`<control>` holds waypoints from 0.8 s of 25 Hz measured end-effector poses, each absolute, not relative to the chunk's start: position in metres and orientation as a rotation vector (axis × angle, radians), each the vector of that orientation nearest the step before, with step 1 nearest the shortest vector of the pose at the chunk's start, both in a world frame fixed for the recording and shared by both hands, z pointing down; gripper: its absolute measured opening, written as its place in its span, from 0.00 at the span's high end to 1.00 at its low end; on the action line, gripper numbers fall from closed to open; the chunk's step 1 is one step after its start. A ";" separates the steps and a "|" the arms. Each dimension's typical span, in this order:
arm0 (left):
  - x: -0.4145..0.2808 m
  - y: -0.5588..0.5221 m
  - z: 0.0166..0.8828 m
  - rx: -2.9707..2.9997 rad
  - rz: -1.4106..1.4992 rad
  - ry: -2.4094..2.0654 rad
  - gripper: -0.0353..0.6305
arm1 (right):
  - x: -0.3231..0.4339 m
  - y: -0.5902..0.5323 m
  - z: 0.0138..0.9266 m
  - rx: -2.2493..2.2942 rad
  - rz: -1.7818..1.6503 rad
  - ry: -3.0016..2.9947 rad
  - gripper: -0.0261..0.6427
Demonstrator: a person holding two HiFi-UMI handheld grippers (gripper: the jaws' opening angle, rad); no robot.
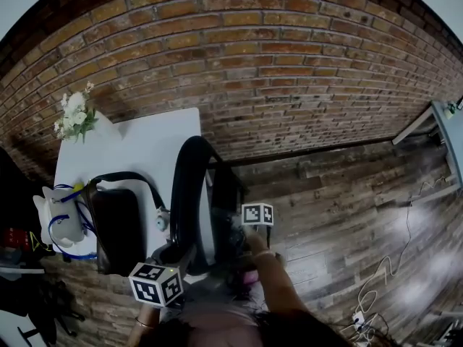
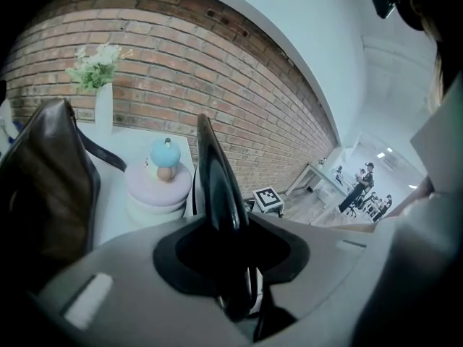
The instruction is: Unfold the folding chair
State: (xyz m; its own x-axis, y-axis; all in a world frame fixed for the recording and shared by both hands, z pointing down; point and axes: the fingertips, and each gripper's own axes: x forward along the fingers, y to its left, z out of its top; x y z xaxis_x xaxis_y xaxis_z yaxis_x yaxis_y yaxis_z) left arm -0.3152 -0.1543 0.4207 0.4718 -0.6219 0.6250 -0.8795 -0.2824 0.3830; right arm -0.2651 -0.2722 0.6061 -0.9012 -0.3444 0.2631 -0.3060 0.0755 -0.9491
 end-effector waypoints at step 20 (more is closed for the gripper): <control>-0.254 -0.150 0.406 2.024 0.451 -1.297 0.79 | -0.217 -0.260 0.606 -0.880 -1.917 2.546 0.83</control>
